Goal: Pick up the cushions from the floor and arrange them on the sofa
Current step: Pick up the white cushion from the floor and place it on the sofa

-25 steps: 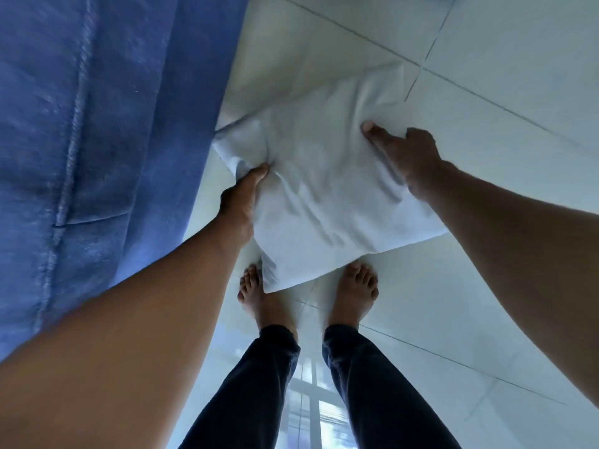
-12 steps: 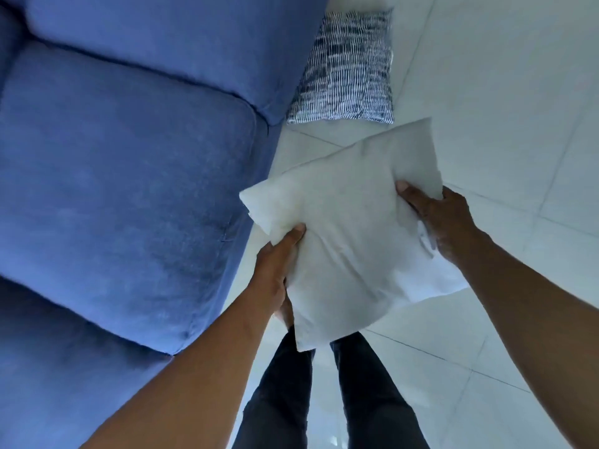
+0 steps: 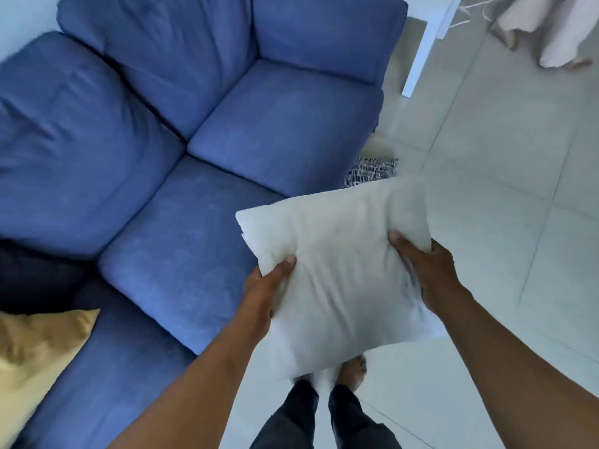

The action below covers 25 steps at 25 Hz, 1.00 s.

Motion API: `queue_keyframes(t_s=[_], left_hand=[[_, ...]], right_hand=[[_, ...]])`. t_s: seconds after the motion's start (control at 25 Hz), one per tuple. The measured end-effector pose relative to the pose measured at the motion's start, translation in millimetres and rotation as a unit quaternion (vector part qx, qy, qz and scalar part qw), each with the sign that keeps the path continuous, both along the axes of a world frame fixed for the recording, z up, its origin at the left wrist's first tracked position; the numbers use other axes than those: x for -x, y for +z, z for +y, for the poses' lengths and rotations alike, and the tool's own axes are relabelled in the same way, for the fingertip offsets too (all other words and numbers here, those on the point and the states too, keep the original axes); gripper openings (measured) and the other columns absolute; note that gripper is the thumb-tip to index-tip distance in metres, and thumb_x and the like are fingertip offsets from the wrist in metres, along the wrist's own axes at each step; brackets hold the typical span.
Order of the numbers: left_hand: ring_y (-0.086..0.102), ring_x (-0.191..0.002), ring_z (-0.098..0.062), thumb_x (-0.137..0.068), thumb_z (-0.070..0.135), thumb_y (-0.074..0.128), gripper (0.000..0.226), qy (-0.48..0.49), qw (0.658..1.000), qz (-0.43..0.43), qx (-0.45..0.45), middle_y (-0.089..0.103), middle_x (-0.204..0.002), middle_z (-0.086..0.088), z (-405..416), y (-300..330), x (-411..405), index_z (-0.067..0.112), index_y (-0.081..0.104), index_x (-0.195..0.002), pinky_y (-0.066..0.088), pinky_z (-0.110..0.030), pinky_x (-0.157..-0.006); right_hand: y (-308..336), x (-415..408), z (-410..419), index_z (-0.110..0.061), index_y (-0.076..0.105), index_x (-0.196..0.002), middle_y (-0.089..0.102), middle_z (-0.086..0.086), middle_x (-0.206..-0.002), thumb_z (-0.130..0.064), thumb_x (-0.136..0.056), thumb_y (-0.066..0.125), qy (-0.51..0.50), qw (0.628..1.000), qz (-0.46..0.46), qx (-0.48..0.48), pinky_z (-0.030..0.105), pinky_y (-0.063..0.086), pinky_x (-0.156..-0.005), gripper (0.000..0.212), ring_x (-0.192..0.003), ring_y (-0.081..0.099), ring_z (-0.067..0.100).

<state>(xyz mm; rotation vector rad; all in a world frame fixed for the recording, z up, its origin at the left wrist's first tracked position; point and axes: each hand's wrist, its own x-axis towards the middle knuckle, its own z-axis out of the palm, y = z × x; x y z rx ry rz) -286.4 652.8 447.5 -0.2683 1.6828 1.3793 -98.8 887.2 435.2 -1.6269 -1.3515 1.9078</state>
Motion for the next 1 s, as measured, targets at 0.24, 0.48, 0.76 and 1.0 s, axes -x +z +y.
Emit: queue_keyframes(t_s=[0.24,0.48,0.76,1.0], left_hand=[[0.079,-0.107,-0.023,-0.079,0.041,0.09,0.05,0.055,0.995,0.081,-0.02,0.083,-0.118,0.001,-18,63,22,0.023,0.075,-0.124,0.062,-0.047,-0.098],[0.08,-0.101,-0.02,-0.082,0.036,0.09,0.037,0.125,0.982,0.14,-0.034,0.084,-0.111,0.005,-54,85,67,0.025,0.077,-0.115,0.065,-0.039,-0.085],[0.082,-0.097,-0.015,-0.075,0.043,0.093,0.045,0.187,0.964,0.179,-0.06,0.084,-0.112,0.007,-104,92,138,0.029,0.078,-0.114,0.064,-0.031,-0.077],[0.082,-0.099,-0.021,-0.074,0.04,0.093,0.037,0.228,0.953,0.185,-0.072,0.084,-0.112,0.001,-140,99,215,0.027,0.082,-0.108,0.065,-0.028,-0.073]], right_hand=[[62,51,2,-0.025,0.078,-0.108,0.083,-0.014,-0.1,-0.048,-0.064,0.097,0.053,0.997,0.059,-0.019,0.032,0.059,-0.087,0.053,-0.093,0.079,0.011],[89,124,-11,-0.025,0.075,-0.107,0.081,-0.007,-0.106,-0.025,-0.074,0.094,0.124,0.986,0.107,-0.02,0.033,0.06,-0.089,0.038,-0.101,0.076,0.016],[105,231,-32,-0.02,0.074,-0.122,0.082,-0.001,-0.115,-0.036,-0.06,0.099,0.213,0.965,0.144,-0.042,0.044,0.06,-0.097,0.069,-0.108,0.078,0.023],[120,337,-47,-0.024,0.078,-0.115,0.083,-0.005,-0.111,-0.054,-0.049,0.103,0.276,0.951,0.137,-0.022,0.037,0.064,-0.083,0.077,-0.101,0.08,0.019]])
